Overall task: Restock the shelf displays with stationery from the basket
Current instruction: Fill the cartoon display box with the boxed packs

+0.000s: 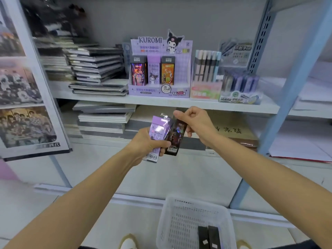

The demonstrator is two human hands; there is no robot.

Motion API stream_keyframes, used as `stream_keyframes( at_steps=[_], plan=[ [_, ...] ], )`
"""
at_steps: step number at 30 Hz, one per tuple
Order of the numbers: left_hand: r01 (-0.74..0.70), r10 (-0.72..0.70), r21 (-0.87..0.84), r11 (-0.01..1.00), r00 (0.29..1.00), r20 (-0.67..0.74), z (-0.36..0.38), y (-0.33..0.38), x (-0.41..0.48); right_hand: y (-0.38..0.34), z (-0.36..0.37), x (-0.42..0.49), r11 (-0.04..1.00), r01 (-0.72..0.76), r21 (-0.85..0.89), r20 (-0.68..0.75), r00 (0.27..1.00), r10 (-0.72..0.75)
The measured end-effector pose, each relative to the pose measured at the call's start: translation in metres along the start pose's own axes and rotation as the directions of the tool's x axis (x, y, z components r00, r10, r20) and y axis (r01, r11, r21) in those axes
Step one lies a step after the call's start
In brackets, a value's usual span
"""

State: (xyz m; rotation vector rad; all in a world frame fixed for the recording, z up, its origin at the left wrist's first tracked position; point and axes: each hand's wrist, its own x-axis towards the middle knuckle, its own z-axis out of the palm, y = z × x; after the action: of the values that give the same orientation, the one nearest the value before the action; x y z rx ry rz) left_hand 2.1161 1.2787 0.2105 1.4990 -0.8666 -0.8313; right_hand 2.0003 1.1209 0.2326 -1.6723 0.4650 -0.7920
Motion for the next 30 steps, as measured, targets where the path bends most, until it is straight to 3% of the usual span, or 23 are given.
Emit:
stream_keyframes(
  at_steps=[4, 7, 12, 16, 23, 30],
  plan=[
    [-0.041, 0.041, 0.002, 0.999, 0.996, -0.078, -0.016, 0.027, 0.003, -0.035, -0.001, 0.014, 0.994, 0.093, -0.051, 0.201, 0.976, -0.082],
    [-0.053, 0.049, -0.055, 0.997, 0.995, -0.082, -0.029, 0.050, 0.008, -0.063, -0.003, 0.029, 0.960, 0.203, -0.192, 0.244, 0.958, -0.154],
    [-0.072, 0.030, -0.301, 0.951, 0.989, -0.142, -0.044, 0.086, 0.024, -0.110, -0.010, 0.068, 0.858, 0.399, -0.325, 0.082, 0.915, -0.394],
    [-0.096, 0.054, -0.300, 0.949, 0.988, -0.143, -0.053, 0.097, 0.036, -0.129, -0.015, 0.102, 0.753, 0.435, -0.494, 0.014, 0.869, -0.494],
    [-0.174, 0.139, -0.304, 0.937, 0.981, -0.133, -0.065, 0.089, 0.053, -0.116, 0.000, 0.130, 0.566, 0.392, -0.725, 0.101, 0.874, -0.475],
    [-0.186, 0.145, -0.347, 0.919, 0.979, -0.142, -0.070, 0.085, 0.062, -0.123, -0.001, 0.143, 0.520, 0.363, -0.773, 0.201, 0.918, -0.342]
  ],
)
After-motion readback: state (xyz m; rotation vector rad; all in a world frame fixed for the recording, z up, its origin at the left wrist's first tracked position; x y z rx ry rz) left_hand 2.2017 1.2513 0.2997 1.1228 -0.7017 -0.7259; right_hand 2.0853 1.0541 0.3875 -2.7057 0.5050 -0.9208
